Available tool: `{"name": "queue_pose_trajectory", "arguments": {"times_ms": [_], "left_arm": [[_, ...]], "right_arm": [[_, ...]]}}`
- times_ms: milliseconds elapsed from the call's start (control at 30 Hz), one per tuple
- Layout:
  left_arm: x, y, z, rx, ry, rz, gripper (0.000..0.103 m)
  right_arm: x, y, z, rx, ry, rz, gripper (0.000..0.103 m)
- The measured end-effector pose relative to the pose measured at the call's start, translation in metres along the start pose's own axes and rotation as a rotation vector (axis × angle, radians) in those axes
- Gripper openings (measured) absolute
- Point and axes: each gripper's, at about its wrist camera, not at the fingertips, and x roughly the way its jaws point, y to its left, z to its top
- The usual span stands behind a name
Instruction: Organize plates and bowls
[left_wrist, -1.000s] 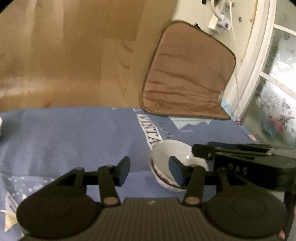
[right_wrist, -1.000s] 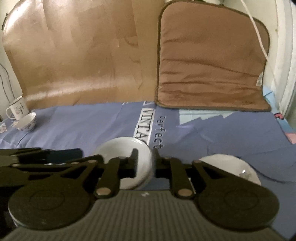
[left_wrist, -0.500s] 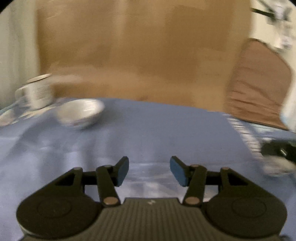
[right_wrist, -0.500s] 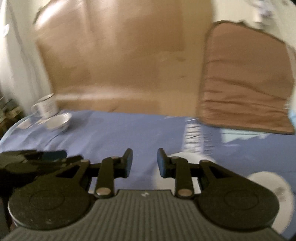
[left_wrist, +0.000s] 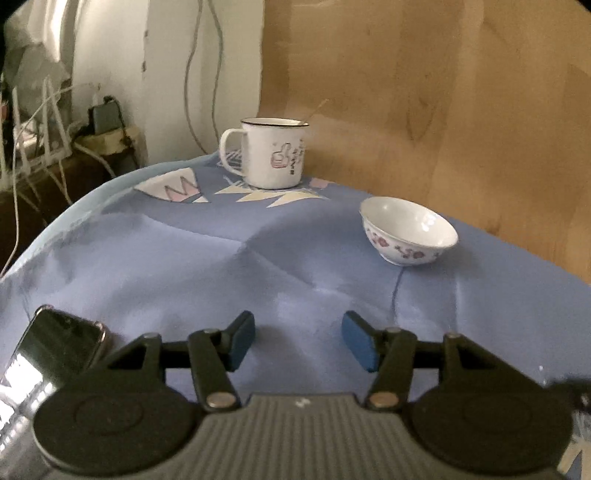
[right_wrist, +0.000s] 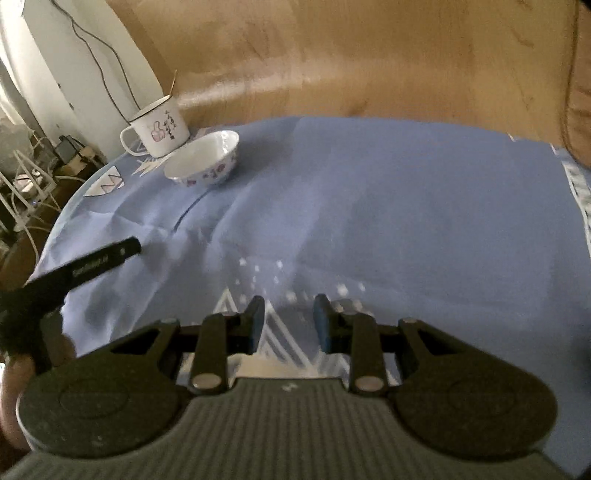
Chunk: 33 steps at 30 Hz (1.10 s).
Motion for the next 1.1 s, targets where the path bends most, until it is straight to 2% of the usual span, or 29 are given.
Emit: {"name": "queue_pose_trajectory", "arguments": {"times_ms": [167,267,333,500,700,867,1100], "left_arm": [[-0.001,-0.003,-0.002,0.023,-0.002,-0.016,0.054],[-0.001,-0.003,-0.003,0.019,-0.002,-0.027,0.056],[-0.001,-0.003,-0.003,0.021,-0.003,-0.032,0.057],[-0.003,-0.005,-0.003,0.032,-0.006,-0.033,0.058],[-0.004,-0.007,-0.004,0.044,-0.011,-0.029,0.061],[-0.007,-0.010,-0.005,0.061,-0.035,-0.027,0.073],[-0.009,-0.012,-0.005,0.076,-0.051,-0.028,0.078]], "right_arm": [[0.016,0.013,-0.005,-0.049,-0.122,-0.058,0.033],[0.026,0.021,-0.013,-0.130,-0.206,-0.109,0.035],[0.026,0.026,-0.014,-0.167,-0.204,-0.115,0.043],[0.025,0.012,-0.008,-0.096,-0.215,-0.071,0.044],[0.018,0.009,-0.013,-0.059,-0.228,-0.067,0.044],[0.017,0.009,-0.015,-0.043,-0.242,-0.086,0.048],[0.014,0.005,-0.015,-0.021,-0.253,-0.092,0.050]]}}
